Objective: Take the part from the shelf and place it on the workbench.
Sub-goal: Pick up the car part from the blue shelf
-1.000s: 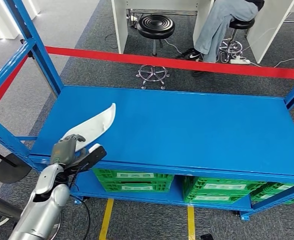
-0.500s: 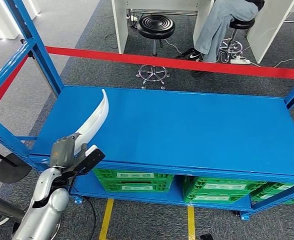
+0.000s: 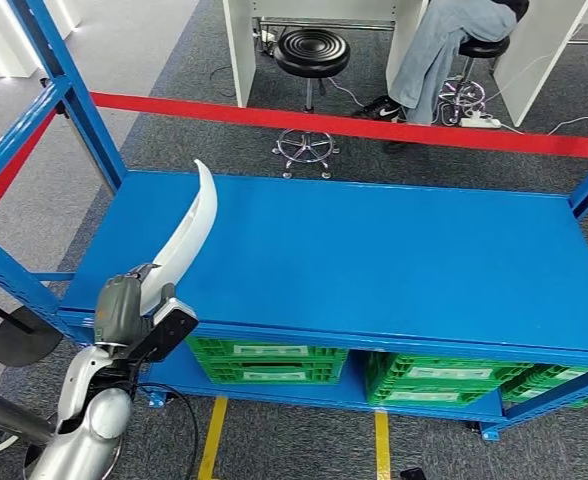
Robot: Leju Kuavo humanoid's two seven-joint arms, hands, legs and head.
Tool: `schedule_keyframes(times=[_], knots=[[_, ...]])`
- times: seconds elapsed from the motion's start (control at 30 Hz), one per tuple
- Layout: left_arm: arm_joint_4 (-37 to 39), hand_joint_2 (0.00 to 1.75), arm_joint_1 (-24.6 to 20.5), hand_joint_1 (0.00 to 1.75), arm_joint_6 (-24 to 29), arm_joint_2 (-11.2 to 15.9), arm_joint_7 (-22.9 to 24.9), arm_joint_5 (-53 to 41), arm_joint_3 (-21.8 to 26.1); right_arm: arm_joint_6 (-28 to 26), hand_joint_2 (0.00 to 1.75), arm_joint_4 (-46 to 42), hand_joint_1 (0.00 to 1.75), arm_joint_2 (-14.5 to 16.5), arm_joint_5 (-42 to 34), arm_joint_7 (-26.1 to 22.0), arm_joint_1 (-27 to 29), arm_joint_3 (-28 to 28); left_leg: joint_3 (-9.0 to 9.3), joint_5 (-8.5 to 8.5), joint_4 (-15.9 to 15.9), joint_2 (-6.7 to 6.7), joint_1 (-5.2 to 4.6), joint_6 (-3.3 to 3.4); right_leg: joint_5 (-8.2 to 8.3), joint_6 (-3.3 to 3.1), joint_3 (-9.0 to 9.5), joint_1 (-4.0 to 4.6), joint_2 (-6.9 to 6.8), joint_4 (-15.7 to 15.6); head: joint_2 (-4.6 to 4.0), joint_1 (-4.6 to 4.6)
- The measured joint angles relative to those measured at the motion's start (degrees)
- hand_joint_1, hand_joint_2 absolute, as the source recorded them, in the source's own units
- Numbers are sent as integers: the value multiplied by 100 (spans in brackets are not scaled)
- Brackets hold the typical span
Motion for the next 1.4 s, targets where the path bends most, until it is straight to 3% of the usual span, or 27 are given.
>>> schedule_keyframes(times=[0.2, 0.3, 0.37, 0.43, 0.47, 0.5, 0.53, 0.6, 0.67, 0.7, 0.8, 0.87, 0.93, 0.97, 1.0, 1.03, 1.1, 1.17, 1.2, 1.3, 1.33, 1.4], knots=[[-504, 175, 333, 175, 75, -68, -262, 252, -81, -115, 175, -2, 0, 107, -5, -39, 26, -90, -38, -25, 57, -4, -22, 66, 28, 45, 1, -33, 1, -29, 0, -4], [-852, 175, 638, 175, 151, -111, -467, 351, -261, -194, 175, -2, 0, 163, -2, -101, 54, -137, -24, 65, -20, 7, -11, 159, 9, 110, -3, -40, -3, -44, 0, -3], [-1069, 175, 842, 175, 245, -150, -584, 416, -429, -238, 175, -2, 0, 179, 10, -127, 64, -171, -36, 142, -103, 25, 9, 228, -275, 108, -142, -24, -9, 258, 0, 14], [-1201, 175, 996, 175, 305, -174, -638, 451, -556, -261, 175, -2, 0, 180, 17, -140, 62, -203, -92, 174, -109, 36, -15, 256, -717, 96, -432, 0, -13, 1002, 0, 31], [-1243, 175, 1059, 175, 316, -181, -648, 462, -600, -270, 175, -2, 0, 180, 21, -144, 60, -216, -121, 192, -107, 40, -33, 261, -863, 96, -547, 8, -14, 1347, 0, 35], [-1280, 175, 1115, 175, 333, -187, -660, 477, -635, -289, 175, -3, 0, 181, 28, -148, 59, -227, -149, 212, -105, 42, -51, 264, -906, 90, -575, 16, -15, 1520, 0, 34], [-1316, 175, 1164, 175, 360, -192, -681, 497, -665, -321, 175, -4, 0, 181, 40, -150, 58, -238, -175, 232, -101, 41, -65, 258, -835, 76, -485, 22, -16, 1455, 0, 34], [-1407, 175, 1265, 175, 495, -203, -761, 553, -729, -414, 175, -6, 0, 181, 85, -152, 63, -257, -219, 266, -78, 31, -76, 234, -545, 35, -5, 36, -21, 717, 0, 36], [-1518, 175, 1380, 175, 710, -209, -851, 583, -819, -501, 175, -7, 0, 181, 136, -133, 63, -268, -263, 304, -47, 19, -84, 180, -383, -17, 406, 70, -18, 58, 0, 32], [-1569, 175, 1437, 175, 824, -210, -883, 588, -879, -535, 175, -7, 0, 181, 154, -116, 62, -279, -280, 327, -34, 18, -83, 144, -379, -45, 464, 90, -14, -77, 0, 33], [-1687, 175, 1586, 175, 1101, -201, -912, 625, -1050, -590, 175, -14, 0, 178, 163, -104, 68, -357, -319, 356, -15, 6, -56, 28, -308, -170, 371, 115, -17, -109, 0, 39], [-1754, 175, 1666, 175, 1245, -176, -913, 717, -1132, -502, 175, -29, 0, 181, 137, -159, 66, -425, -417, 29, 231, -14, -34, -40, -210, -274, 293, 100, -43, -133, 0, 26], [-1810, 175, 1720, 175, 1358, -138, -921, 833, -1203, -354, 175, -49, 0, 181, 112, -216, 64, -502, -573, -549, 862, -24, -8, -94, -106, -315, 195, 102, -64, -130, 0, 8], [-1828, 175, 1739, 175, 1397, -117, -927, 883, -1230, -286, 175, -55, 0, 181, 103, -235, 67, -540, -628, -753, 1198, -26, 5, -114, -53, -314, 139, 105, -71, -123, 0, 4], [-1840, 175, 1753, 175, 1424, -97, -936, 930, -1255, -225, 175, -60, 0, 180, 92, -251, 70, -580, -621, -833, 1416, -26, 17, -127, -1, -307, 71, 107, -78, -110, 0, 6], [-1845, 175, 1762, 175, 1439, -80, -946, 978, -1276, -163, 175, -63, 0, 180, 78, -269, 72, -617, -530, -792, 1445, -26, 29, -136, 46, -295, -6, 107, -83, -93, 0, 5], [-1849, 175, 1768, 175, 1453, -55, -979, 1087, -1310, -29, 175, -68, 0, 184, 50, -310, 79, -690, -58, -512, 888, -26, 51, -142, 121, -257, -142, 98, -86, -46, 0, 4], [-1850, 175, 1761, 175, 1461, -40, -1018, 1170, -1336, 78, 175, -75, 0, 190, 34, -343, 91, -758, 440, -394, 134, -42, 43, -111, 190, -192, -230, 97, -82, -8, 0, 5], [-1850, 175, 1759, 175, 1468, -34, -1034, 1199, -1345, 114, 175, -81, 0, 194, 32, -352, 97, -790, 552, -398, -74, -53, 30, -84, 229, -151, -251, 98, -81, 0, 0, 4], [-1848, 175, 1759, 175, 1480, -16, -1061, 1253, -1373, 184, 175, -94, 0, 206, 42, -357, 132, -856, 491, -336, -144, -59, -5, 42, 328, -21, -282, 77, -76, -18, 1, -1], [-1847, 175, 1757, 175, 1480, -10, -1068, 1265, -1386, 196, 175, -96, 0, 208, 46, -356, 148, -871, 446, -282, -149, -49, -7, 98, 252, 5, -320, 68, -70, 27, 1, 1], [-1847, 175, 1756, 175, 1482, 1, -1076, 1288, -1413, 208, 175, -101, 0, 211, 50, -360, 166, -904, 317, -151, -168, -28, -11, 199, -199, 20, -486, 67, -56, 425, 0, 16]])
